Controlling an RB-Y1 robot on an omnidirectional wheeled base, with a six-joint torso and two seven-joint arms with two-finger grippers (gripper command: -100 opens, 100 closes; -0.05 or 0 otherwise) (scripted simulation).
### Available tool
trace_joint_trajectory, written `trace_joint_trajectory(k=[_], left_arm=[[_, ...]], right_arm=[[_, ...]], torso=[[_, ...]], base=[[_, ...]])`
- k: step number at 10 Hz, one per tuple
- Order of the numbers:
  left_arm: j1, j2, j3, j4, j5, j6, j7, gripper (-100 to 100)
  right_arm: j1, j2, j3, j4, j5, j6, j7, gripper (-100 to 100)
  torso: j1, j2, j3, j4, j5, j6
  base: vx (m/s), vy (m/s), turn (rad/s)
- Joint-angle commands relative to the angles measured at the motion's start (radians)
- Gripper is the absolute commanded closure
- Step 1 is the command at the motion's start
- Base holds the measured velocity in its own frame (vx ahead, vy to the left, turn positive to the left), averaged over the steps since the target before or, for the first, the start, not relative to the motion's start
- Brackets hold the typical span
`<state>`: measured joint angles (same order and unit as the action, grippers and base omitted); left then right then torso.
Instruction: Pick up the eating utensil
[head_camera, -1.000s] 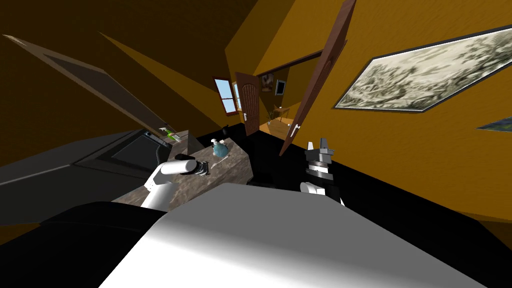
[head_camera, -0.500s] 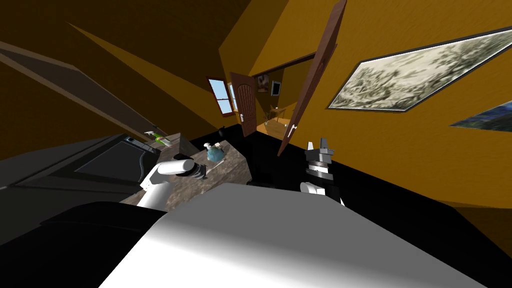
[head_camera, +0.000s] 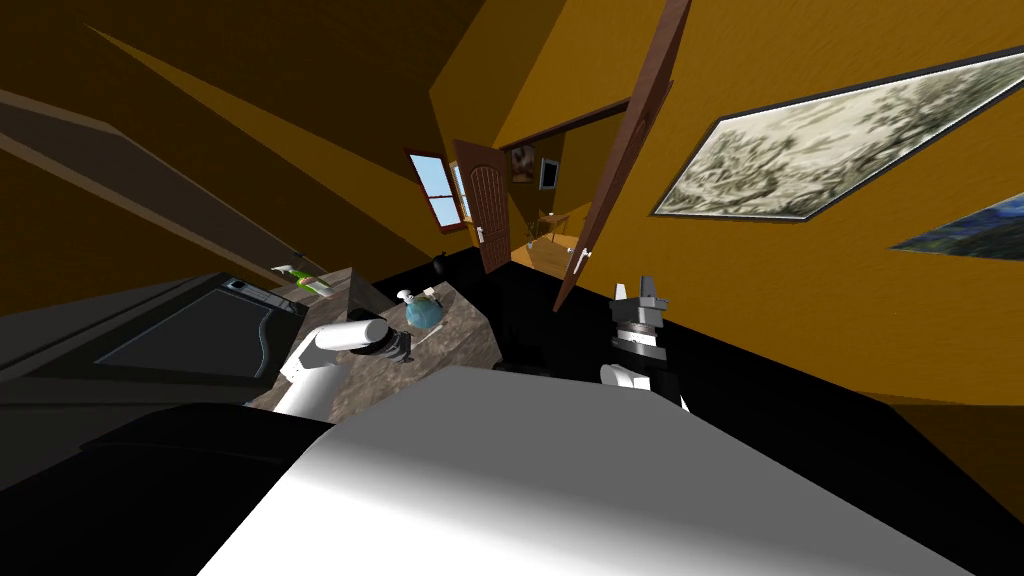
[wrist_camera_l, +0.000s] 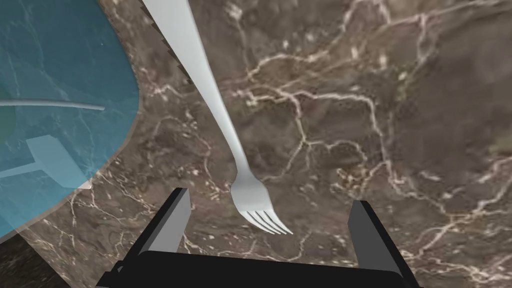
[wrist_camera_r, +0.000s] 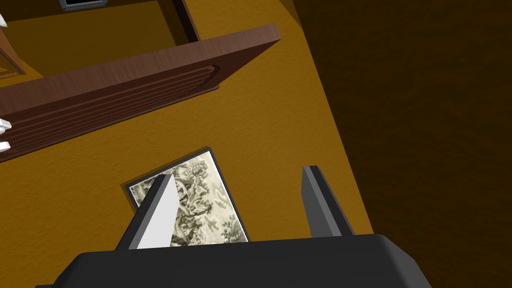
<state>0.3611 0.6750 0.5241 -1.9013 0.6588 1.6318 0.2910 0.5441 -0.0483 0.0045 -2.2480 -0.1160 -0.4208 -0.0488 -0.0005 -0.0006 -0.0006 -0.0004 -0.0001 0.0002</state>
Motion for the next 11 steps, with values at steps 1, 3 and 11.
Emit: trace_joint_trajectory(k=[1,3,11], left_arm=[[-0.009,-0.008,-0.015,0.031,-0.014,-0.031,-0.009,-100],[-0.015,-0.018,-0.028,0.063,-0.028,-0.061,-0.018,-100],[-0.007,-0.006,-0.011,0.023,-0.011,-0.023,-0.006,100]], right_arm=[[0.000,0.000,0.000,0.000,0.000,0.000,0.000,0],[0.000,0.000,0.000,0.000,0.000,0.000,0.000,0],[0.000,0.000,0.000,0.000,0.000,0.000,0.000,0]], torso=[[0.000,0.000,0.000,0.000,0.000,0.000],[0.001,0.001,0.000,0.000,0.000,0.000],[0.002,0.001,0.000,-0.001,0.002,0.000]], base=[[-0.011,0.007,-0.021],[-0.010,0.008,-0.015],[0.001,0.000,0.002]])
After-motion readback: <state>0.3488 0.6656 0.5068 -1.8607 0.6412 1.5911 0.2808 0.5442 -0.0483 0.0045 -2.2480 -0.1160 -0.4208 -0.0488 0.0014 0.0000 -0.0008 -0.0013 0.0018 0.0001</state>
